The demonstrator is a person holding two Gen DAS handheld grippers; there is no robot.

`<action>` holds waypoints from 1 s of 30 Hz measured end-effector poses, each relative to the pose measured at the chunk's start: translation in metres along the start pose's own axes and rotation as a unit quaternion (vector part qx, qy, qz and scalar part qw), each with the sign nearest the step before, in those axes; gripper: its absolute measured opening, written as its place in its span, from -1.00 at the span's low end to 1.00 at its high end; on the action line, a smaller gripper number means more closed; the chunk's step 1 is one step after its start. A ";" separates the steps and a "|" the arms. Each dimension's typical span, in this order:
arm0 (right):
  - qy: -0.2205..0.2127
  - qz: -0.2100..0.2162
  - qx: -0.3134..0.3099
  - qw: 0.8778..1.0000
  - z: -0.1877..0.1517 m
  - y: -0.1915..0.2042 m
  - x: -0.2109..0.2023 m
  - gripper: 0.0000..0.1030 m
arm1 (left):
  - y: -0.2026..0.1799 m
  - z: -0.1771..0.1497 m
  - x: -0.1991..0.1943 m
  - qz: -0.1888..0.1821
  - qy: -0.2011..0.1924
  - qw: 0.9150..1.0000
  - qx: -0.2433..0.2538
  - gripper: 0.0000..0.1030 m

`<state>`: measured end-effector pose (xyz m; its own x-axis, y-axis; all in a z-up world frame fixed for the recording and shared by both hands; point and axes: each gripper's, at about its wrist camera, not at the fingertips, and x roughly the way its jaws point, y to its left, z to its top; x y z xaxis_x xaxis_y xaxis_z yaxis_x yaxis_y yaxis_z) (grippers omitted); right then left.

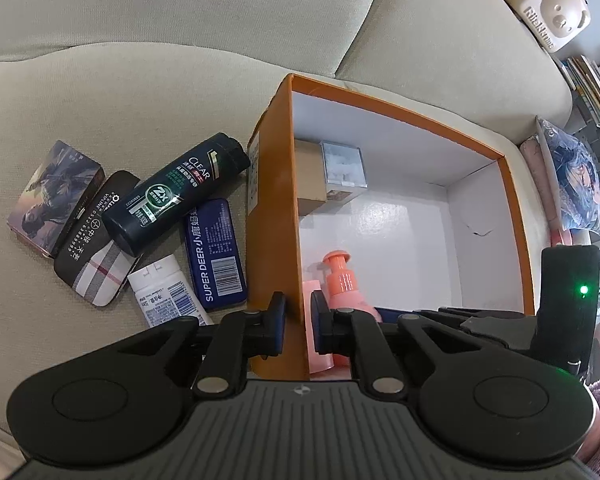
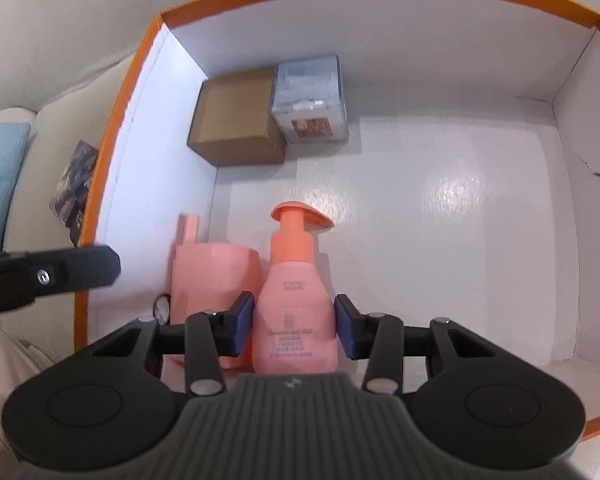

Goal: Organize rigid objects
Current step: 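Open the left tool on the pink cup while the right tool sets the bottle down, then withdraw both tools from the box toward the item pile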

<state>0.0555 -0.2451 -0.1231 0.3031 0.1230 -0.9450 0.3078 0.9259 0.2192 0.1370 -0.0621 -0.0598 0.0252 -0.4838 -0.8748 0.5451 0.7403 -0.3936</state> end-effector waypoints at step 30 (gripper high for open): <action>-0.110 0.029 -0.045 0.993 -0.009 0.007 -0.059 -0.29 | 0.008 0.000 -0.039 0.007 -0.052 0.999 0.008 -0.72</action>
<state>0.0316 -0.2425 -0.0680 0.5105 0.1048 -0.8535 0.2058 0.9488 0.2396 0.1403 -0.0369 -0.0291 0.1195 -0.5208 -0.8453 0.5575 0.7397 -0.3769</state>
